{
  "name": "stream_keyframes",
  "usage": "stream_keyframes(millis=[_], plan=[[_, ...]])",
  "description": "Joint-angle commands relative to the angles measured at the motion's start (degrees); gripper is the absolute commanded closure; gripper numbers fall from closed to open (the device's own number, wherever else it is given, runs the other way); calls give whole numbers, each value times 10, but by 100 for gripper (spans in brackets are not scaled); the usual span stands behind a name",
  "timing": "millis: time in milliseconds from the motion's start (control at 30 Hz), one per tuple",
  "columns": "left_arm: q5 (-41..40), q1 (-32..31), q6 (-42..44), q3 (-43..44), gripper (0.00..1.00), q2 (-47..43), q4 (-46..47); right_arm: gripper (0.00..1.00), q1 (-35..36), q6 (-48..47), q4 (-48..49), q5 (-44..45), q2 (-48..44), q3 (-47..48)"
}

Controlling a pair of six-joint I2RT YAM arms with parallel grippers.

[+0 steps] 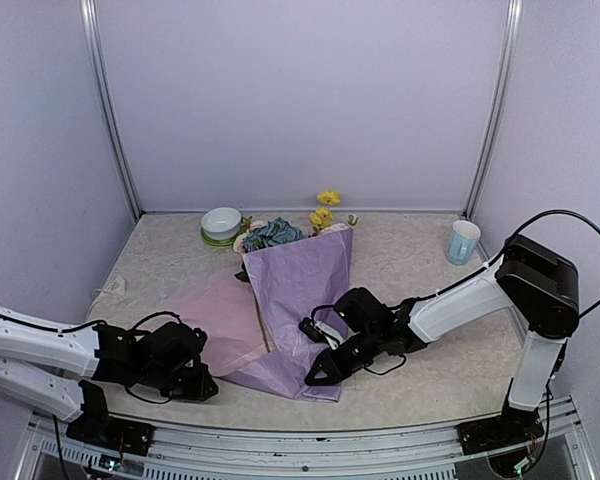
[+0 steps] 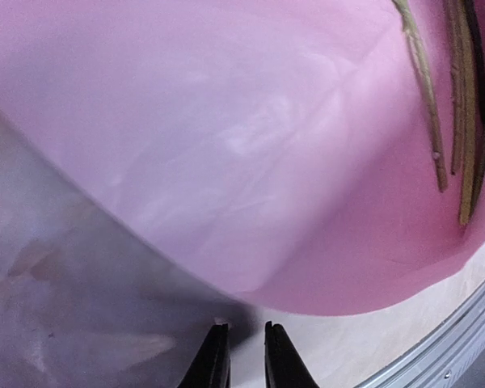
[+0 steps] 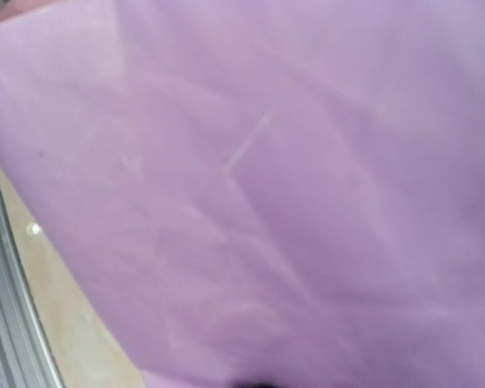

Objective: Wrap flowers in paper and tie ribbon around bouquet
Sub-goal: Press the fold line on the 2/3-folded wrapping paper, then pick up the two-thirds-folded wrapping paper from the center of the board.

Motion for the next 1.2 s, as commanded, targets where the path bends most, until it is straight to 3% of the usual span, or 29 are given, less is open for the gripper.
stream_keyframes(millis=[0, 100, 200, 333, 567, 733, 900, 1033, 1167], plan=[[-50, 7, -58, 9, 78, -49, -93, 92, 12, -14, -65, 27, 23, -3], [-54, -9, -61, 37, 66, -59, -62, 92, 13, -16, -66, 26, 20, -2], [-65, -33, -81, 46, 34, -43, 4, 92, 13, -18, -69, 29, 22, 0], [-64, -40, -112, 21, 3, -29, 112, 92, 14, -14, -67, 26, 23, 1], [-68, -39, -147, 11, 2, 30, 153, 92, 17, -16, -66, 24, 19, 1], [-84, -41, -191, 21, 5, 46, 94, 92, 17, -17, -68, 25, 14, 1], [-128, -96, -247, 63, 6, 32, 39, 92, 18, -19, -77, 30, 13, 2], [-120, -136, -316, 61, 4, 60, 79, 92, 18, -20, -79, 32, 10, 3], [-120, -117, -317, 64, 3, 84, 76, 92, 19, -23, -78, 31, 8, 4]])
